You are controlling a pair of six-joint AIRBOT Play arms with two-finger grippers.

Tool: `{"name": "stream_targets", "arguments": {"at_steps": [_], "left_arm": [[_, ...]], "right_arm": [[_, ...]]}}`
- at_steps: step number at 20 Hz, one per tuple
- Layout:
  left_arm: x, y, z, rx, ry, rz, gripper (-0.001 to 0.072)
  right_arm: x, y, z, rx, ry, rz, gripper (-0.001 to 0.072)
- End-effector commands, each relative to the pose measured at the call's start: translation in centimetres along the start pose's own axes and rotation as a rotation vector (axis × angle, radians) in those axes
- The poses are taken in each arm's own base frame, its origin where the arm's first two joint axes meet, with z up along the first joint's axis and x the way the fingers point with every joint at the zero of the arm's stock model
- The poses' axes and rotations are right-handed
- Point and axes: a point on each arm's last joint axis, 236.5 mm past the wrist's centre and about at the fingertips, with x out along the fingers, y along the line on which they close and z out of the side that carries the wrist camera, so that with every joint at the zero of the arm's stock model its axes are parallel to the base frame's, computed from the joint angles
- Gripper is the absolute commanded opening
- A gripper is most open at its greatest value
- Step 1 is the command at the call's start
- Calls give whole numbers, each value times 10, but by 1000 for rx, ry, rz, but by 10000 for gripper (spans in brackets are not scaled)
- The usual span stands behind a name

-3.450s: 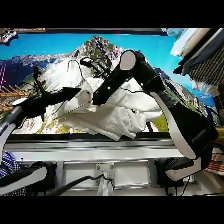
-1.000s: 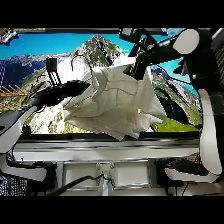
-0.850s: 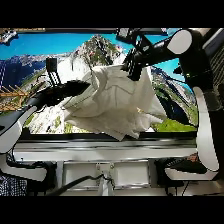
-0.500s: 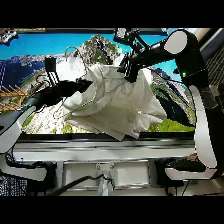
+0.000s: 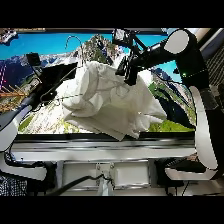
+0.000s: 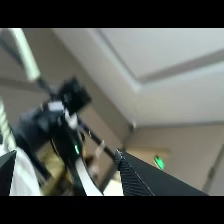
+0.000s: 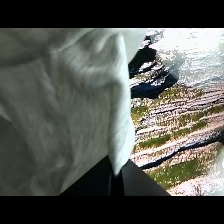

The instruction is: Fold the clothes and pants, and hang the long-sleeved shirts on hangers.

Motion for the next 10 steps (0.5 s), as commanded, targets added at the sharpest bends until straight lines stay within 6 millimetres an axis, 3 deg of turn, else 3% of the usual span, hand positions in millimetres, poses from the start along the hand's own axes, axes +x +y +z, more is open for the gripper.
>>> {"name": "stream_targets", "arguments": {"at_steps": [1, 3, 5, 8, 10], "left_arm": [[-10, 17, 33, 74, -110, 92, 689], [-19, 33, 53, 112, -161, 183, 688], [-27, 41, 77, 177, -202, 262, 614], [-37, 28, 131, 329, -267, 383, 531], [-58, 11, 177, 431, -341, 510, 422]], "right_arm": [[-6, 14, 11, -36, -12, 15, 24], [-15, 20, 16, -52, -19, 15, 24], [-25, 27, 19, -61, -19, 14, 24], [-42, 35, 26, -83, -32, -2, 24], [-52, 38, 32, -89, -47, -19, 24]]}}
